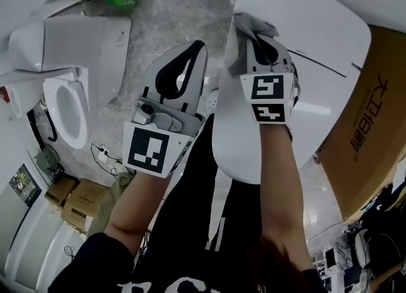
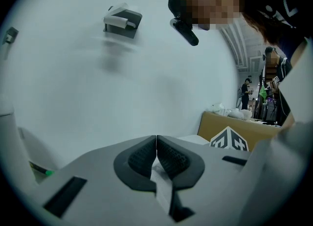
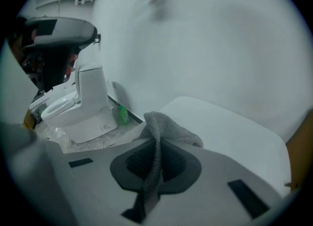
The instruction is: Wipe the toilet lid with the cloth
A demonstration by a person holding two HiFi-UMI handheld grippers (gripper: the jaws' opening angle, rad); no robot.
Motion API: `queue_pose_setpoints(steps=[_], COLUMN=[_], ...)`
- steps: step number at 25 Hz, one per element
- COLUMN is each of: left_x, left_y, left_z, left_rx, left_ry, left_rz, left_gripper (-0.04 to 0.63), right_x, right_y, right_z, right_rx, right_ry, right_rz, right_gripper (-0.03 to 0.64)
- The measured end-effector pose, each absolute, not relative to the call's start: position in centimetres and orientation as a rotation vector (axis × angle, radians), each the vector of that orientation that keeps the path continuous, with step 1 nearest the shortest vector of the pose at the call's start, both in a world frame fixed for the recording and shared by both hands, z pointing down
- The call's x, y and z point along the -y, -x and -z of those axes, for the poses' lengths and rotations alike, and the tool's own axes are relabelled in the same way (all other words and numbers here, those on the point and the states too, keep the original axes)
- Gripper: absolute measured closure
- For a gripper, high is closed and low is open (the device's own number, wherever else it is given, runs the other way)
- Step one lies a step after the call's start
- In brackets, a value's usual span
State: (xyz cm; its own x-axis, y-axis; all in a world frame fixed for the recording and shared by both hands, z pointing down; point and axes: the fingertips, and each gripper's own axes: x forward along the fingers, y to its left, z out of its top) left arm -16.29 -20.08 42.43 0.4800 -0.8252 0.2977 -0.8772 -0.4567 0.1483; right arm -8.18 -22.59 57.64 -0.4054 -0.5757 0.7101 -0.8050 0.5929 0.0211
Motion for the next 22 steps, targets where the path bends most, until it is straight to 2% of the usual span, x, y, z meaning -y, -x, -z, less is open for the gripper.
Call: queue_pose_setpoints(steps=[7, 17, 22], left_x=[19.9, 19.3, 19.3], left_y=[14.7, 11.7, 11.2], left_z=[-42.5, -42.4, -42.3], left_rx=[1.431, 1.383, 1.39], left_ry=[-2.47, -2.499, -2.497], left_rz=[-0.272, -0.283, -0.274], left_gripper=[0.574, 0.574, 0.574], right_x=[21.1, 19.0, 17.3], right_y=[-2.8, -23.8, -26.5], right_z=[-58.1, -58.8, -58.9], right_rx=[2.034, 1.689, 1.613], right_ry=[-1.227, -1.577, -1.637], right_rz=[-0.46, -0.545, -0.58], right_gripper=[0.591, 0.591, 0.591])
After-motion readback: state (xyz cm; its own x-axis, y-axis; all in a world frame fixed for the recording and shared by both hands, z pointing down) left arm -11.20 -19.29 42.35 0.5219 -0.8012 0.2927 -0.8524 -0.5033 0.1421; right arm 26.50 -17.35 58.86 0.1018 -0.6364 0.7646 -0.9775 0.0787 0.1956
